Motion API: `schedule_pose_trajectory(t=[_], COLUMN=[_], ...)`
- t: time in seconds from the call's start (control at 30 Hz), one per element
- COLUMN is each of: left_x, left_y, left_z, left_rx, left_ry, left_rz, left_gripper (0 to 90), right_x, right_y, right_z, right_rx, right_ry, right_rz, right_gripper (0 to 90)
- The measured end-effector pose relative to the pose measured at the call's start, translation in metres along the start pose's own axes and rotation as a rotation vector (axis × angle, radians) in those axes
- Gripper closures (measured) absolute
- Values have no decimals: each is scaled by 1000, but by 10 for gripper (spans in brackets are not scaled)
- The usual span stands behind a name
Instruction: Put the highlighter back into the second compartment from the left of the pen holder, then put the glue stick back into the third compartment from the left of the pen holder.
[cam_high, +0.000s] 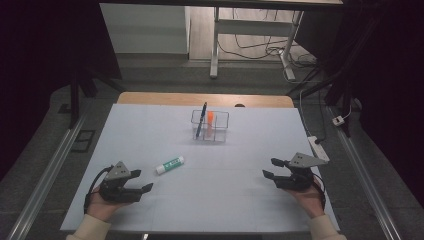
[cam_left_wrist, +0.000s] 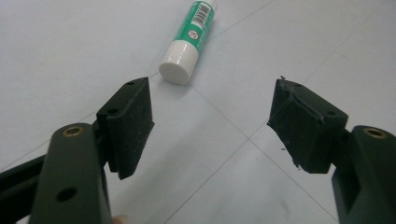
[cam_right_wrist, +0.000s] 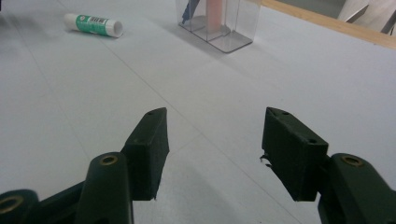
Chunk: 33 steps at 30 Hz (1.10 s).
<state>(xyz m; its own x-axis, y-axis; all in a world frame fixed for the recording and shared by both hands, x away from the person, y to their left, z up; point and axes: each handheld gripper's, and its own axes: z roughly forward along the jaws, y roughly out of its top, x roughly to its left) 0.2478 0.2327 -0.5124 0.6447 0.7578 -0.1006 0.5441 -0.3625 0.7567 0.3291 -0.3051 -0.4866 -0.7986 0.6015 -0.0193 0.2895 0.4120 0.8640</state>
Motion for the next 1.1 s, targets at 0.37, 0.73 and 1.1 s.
schedule_pose_trajectory(t=[0.37, 0.73, 1.1], left_x=[-1, 1, 5], left_y=[6, 21, 47], left_z=[-3, 3, 15], left_rx=[-6, 9, 41], left_ry=[18, 28, 45], left_rz=[14, 27, 49], left_gripper=[303, 302, 301], right_x=[-1, -2, -2], right_y=[-2, -3, -6], right_z=[0, 1, 3], right_rx=[2, 16, 30], right_ry=[3, 4, 17], right_rz=[3, 4, 13], right_gripper=[398, 393, 389])
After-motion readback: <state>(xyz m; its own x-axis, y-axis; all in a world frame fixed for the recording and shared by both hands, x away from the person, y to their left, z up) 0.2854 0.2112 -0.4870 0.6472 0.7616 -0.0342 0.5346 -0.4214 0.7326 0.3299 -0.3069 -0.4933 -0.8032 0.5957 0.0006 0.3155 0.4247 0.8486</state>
